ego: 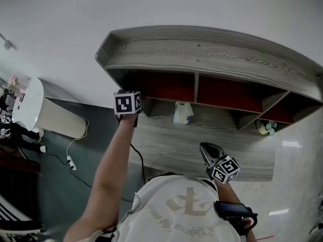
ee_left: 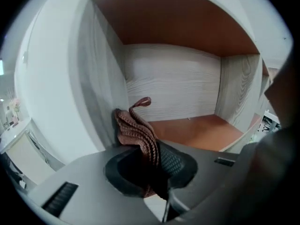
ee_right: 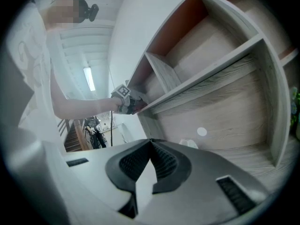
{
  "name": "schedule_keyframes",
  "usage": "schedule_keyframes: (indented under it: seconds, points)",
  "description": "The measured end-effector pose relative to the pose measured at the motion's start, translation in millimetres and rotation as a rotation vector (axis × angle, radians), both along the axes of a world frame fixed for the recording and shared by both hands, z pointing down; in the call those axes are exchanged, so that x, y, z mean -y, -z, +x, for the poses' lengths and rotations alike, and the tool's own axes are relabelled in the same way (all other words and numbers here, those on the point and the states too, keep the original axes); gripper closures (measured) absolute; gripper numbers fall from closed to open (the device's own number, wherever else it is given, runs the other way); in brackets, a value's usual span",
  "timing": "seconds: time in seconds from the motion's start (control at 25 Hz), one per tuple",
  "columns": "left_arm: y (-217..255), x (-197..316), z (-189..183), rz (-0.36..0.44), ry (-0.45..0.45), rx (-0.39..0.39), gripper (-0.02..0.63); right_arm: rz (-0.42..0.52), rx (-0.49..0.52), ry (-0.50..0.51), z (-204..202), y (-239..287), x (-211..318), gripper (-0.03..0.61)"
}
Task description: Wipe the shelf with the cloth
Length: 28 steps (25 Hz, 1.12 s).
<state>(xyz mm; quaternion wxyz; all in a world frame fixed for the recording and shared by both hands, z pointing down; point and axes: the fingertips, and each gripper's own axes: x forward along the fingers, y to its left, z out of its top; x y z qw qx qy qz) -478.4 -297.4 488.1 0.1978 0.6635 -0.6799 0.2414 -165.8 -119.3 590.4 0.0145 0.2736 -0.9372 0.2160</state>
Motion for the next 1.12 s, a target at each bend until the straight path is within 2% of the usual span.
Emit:
schedule_keyframes:
  seconds: [0.32, 0.52, 0.64, 0.84, 1.12]
  points:
    - [-2.5, -36.5, -7.9, 0.118, -0.024, -0.054, 0.548, 0.002, -0.017, -0.039, -6.3, 2.0, -9.1, 0.574]
    - [-14.1, -59.6, -0.5, 0.147, -0.070, -0.072, 0.548, 0.002, -0.032, -0.084, -10.9, 2.4, -13.4, 0.574]
    - [-22.1, -72.9, 15.4, 0.171, -0.130, -0.136, 0.548, 0.005, -0.043, -0.120, -13.7, 3.1, -17.4, 0.574]
    - [-40.0, -100.0, 45.1, 0.223, -0.250, -0.298, 0.546, 0.004, -0.070, -0.195, -10.1, 3.0, -25.5, 0.574]
    - [-63.7, -129.8, 72.2, 0.203, -0.378, -0.371, 0.546, 0.000, -0.105, -0.302, 2.4, 2.6, -37.4, 0.574]
